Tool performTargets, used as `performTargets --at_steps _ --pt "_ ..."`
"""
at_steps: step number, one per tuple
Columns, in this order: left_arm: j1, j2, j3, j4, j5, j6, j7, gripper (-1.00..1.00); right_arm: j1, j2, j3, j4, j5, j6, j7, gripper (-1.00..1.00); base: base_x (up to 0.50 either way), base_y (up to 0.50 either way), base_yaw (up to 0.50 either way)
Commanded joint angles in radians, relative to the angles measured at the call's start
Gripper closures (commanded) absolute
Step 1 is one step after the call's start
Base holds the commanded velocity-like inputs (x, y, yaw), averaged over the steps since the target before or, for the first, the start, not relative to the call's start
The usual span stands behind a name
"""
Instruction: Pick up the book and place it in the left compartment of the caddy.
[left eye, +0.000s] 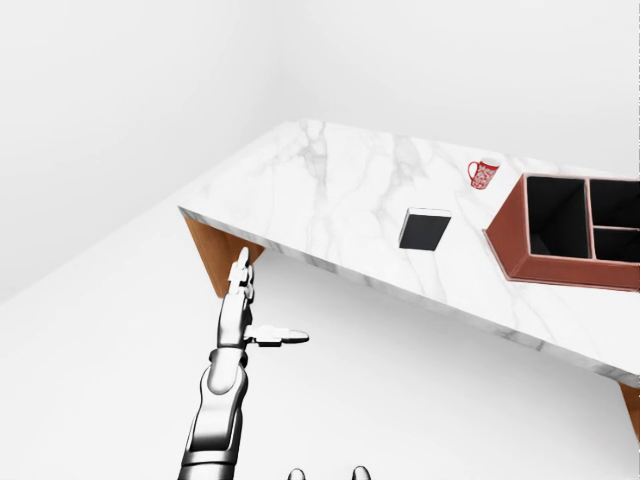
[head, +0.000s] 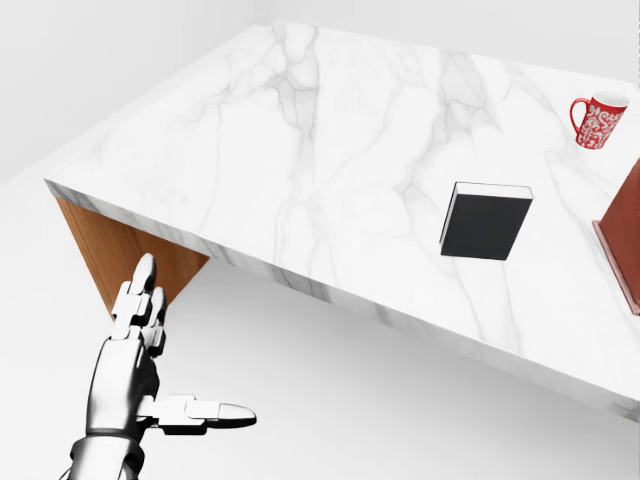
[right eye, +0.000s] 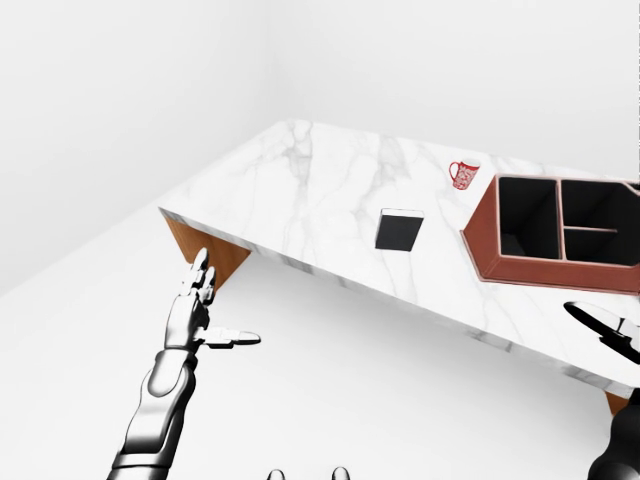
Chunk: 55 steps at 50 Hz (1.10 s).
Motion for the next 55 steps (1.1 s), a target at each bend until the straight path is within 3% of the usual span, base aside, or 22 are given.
performTargets --at_steps 1,55 --pt "0.001 -0.001 -0.001 0.001 0.001 0.000 -0.002 -1.00 -0.001 -0.001 -0.003 -0.002 0.002 0.000 -0.002 -1.00 0.15 -0.29 0.00" --pt "0.005 -0.003 -0.006 -0.016 0.009 0.000 0.000 -1.00 -0.001 -0.005 -0.003 0.005 0.013 0.000 -0.012 -1.00 0.15 -0.28 0.00"
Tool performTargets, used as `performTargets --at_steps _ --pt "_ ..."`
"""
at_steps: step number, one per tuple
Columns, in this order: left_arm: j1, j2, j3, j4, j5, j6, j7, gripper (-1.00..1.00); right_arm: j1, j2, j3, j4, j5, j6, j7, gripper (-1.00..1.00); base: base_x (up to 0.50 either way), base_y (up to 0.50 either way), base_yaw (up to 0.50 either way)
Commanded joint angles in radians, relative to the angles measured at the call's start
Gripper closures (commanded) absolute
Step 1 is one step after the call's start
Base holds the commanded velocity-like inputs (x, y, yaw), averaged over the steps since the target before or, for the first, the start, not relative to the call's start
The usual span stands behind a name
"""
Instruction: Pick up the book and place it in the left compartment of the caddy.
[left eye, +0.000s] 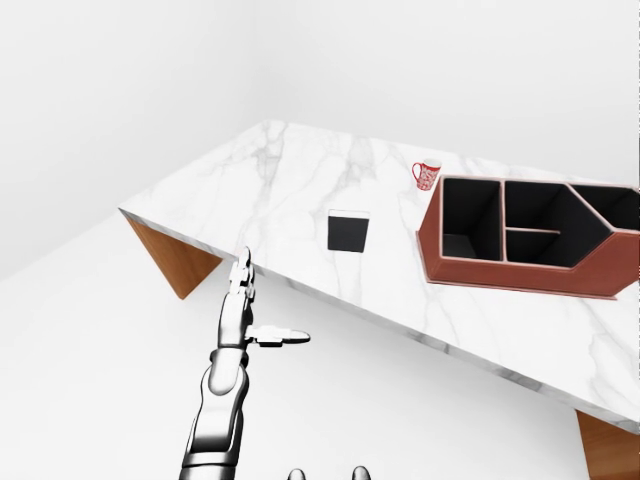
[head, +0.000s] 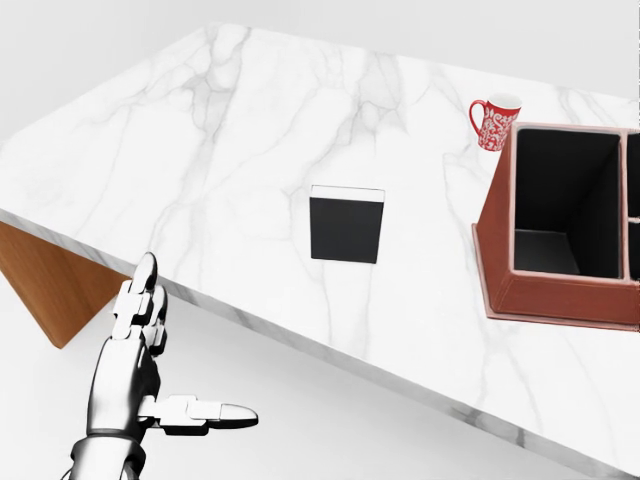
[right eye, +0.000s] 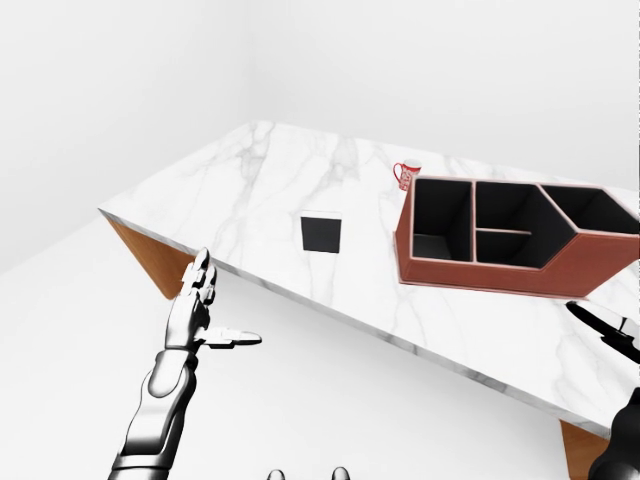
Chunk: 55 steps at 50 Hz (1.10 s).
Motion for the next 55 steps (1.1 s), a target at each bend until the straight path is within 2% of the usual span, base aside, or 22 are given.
performTargets --at_steps 1,17,21,24,36,55 --pt "0.000 0.000 0.000 -0.001 0.001 0.000 -0.001 -1.00 0.001 0.000 -0.002 -0.007 0.004 0.000 -0.003 -1.00 0.13 -0.24 0.00" --pt "-0.001 0.000 0.000 0.004 0.006 0.000 0.003 -1.00 -0.002 -0.001 0.001 0.003 0.000 0.000 -0.003 -1.00 0.12 -0.23 0.00" --pt "0.006 -0.002 -0.004 -0.018 0.009 0.007 0.004 -1.00 -0.003 -0.001 0.003 0.008 -0.002 0.000 -0.001 -1.00 0.12 -0.22 0.00" --pt "0.000 0.000 -0.001 0.002 0.007 0.000 0.004 -1.00 -0.002 -0.002 0.002 0.006 -0.002 0.000 -0.004 -1.00 0.12 -0.22 0.00" --pt "0.003 -0.002 -0.003 -0.012 0.007 0.006 0.005 -1.00 -0.003 -0.002 0.002 0.009 -0.001 0.000 -0.009 -1.00 0.12 -0.22 0.00" --pt "-0.002 0.001 0.000 0.005 0.004 0.000 0.001 -1.00 0.001 -0.004 -0.004 -0.006 0.010 0.000 -0.012 -1.00 0.12 -0.22 0.00"
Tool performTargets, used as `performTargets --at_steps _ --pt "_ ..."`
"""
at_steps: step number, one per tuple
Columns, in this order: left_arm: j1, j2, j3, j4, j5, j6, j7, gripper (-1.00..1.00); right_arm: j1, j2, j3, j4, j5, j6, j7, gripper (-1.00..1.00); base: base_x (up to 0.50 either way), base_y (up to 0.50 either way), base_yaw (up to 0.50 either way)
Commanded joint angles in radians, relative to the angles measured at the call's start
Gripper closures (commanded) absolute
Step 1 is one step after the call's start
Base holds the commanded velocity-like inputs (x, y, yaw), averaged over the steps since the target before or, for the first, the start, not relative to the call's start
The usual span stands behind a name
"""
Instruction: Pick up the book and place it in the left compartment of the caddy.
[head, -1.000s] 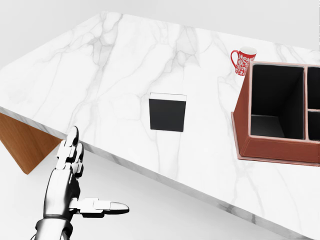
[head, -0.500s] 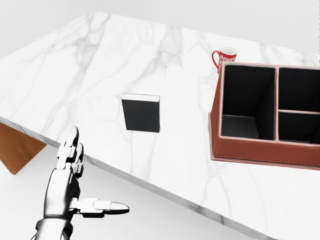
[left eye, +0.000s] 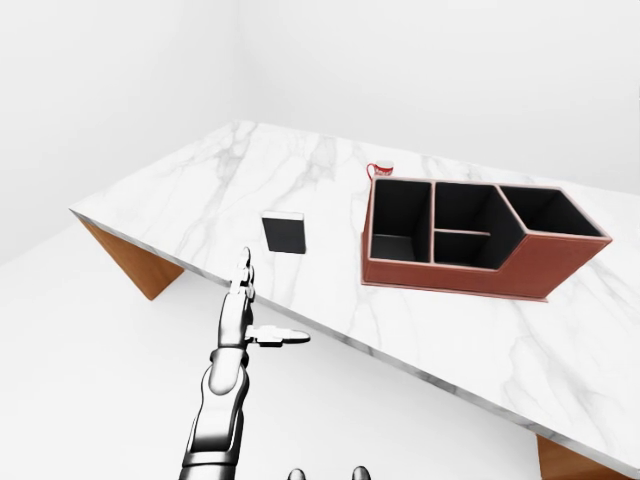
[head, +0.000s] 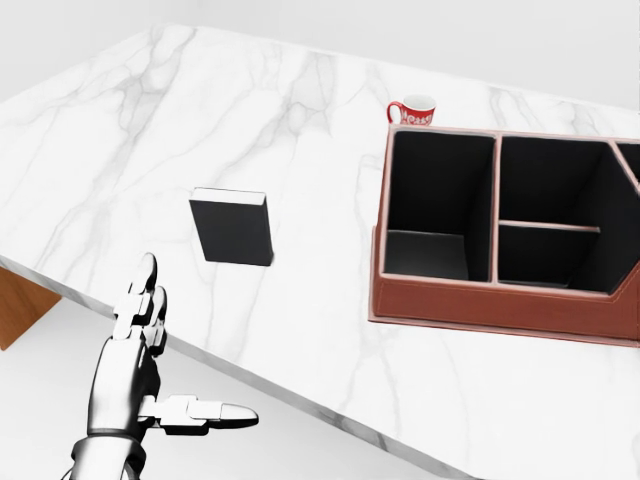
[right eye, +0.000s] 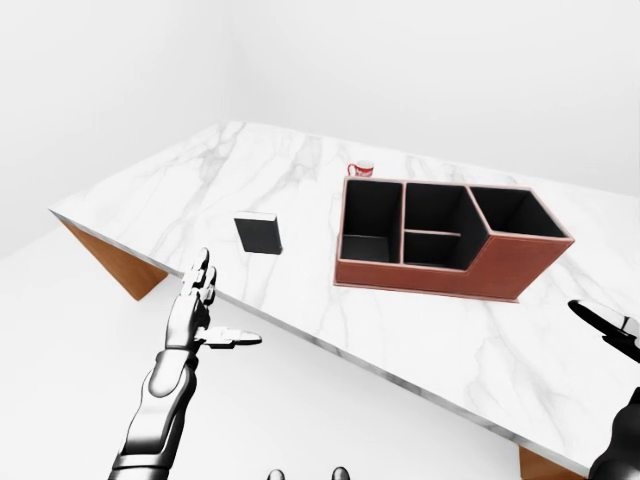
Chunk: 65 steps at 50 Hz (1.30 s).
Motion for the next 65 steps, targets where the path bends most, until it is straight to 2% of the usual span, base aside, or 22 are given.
performTargets --at_steps 1,28,65 --pt "0.001 0.000 0.000 -0.001 -0.001 0.000 -0.003 -1.00 0.004 -0.001 -0.005 -0.013 0.008 0.000 -0.002 -1.00 0.12 -0.22 0.00" --pt "0.000 -0.001 -0.001 -0.004 0.003 0.000 0.000 -1.00 -0.002 0.002 0.004 0.002 -0.003 0.000 0.003 -1.00 0.12 -0.22 0.00" --pt "0.002 0.000 0.000 -0.002 0.000 0.000 -0.001 -1.00 -0.003 0.003 0.005 0.003 -0.019 0.000 0.008 -1.00 0.00 0.00 0.00"
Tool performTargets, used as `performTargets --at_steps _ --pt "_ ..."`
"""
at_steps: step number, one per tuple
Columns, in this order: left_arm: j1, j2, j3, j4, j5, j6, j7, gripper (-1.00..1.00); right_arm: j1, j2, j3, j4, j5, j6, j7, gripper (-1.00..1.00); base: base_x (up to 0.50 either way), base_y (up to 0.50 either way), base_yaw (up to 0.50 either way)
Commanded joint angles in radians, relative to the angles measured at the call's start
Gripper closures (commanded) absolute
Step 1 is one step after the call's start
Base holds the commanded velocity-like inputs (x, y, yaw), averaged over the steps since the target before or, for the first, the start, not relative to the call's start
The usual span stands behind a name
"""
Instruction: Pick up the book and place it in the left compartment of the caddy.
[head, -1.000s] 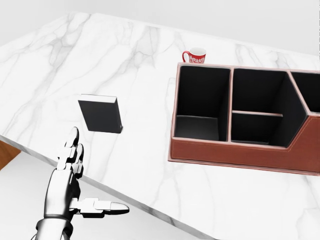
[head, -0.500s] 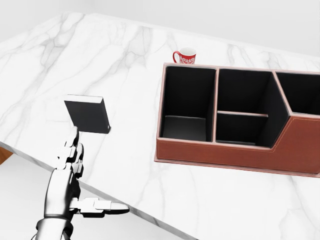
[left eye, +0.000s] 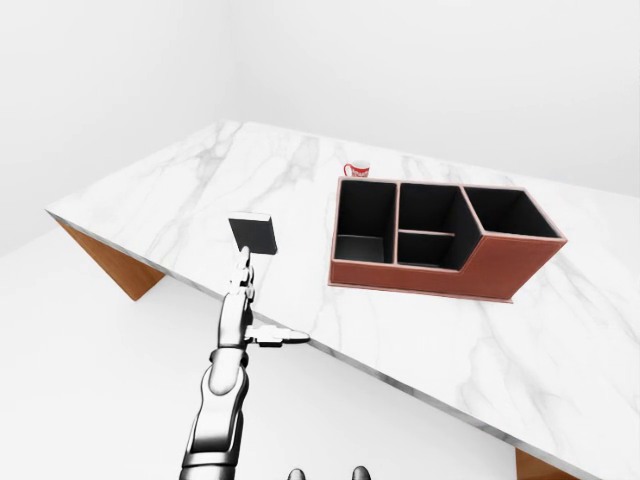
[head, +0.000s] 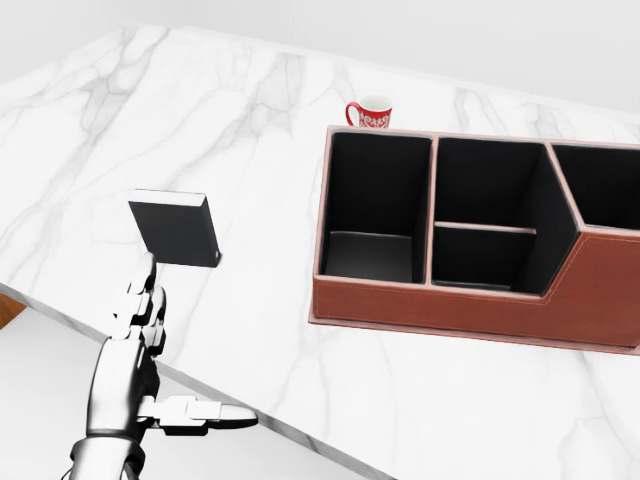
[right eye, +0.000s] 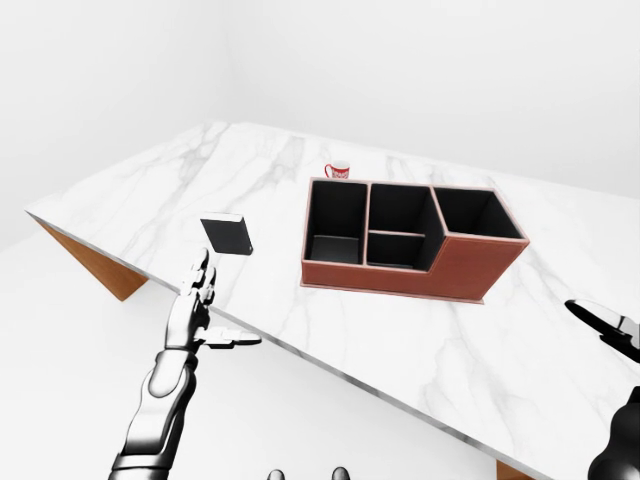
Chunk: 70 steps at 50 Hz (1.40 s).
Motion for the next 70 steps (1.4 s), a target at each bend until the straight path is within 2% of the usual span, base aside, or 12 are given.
performTargets --at_steps 1,17,57,70 --pt "-0.003 0.000 0.000 0.008 0.002 0.000 -0.001 -1.00 0.000 0.000 0.001 0.002 -0.003 0.000 0.003 -1.00 0.00 0.00 0.00" --pt "0.000 0.000 -0.003 0.003 0.004 0.000 -0.004 -1.00 0.002 0.000 0.002 -0.004 -0.007 0.000 -0.001 -1.00 0.03 0.02 0.00" --pt "0.007 -0.001 -0.006 0.000 0.003 0.000 -0.016 -1.00 0.000 0.005 0.010 0.009 -0.016 0.000 0.008 -1.00 0.19 0.10 0.00" --pt "0.036 -0.004 -0.013 -0.070 0.004 0.000 -0.022 -1.00 0.001 0.002 0.005 -0.005 -0.009 0.000 0.006 -1.00 0.20 0.10 0.00"
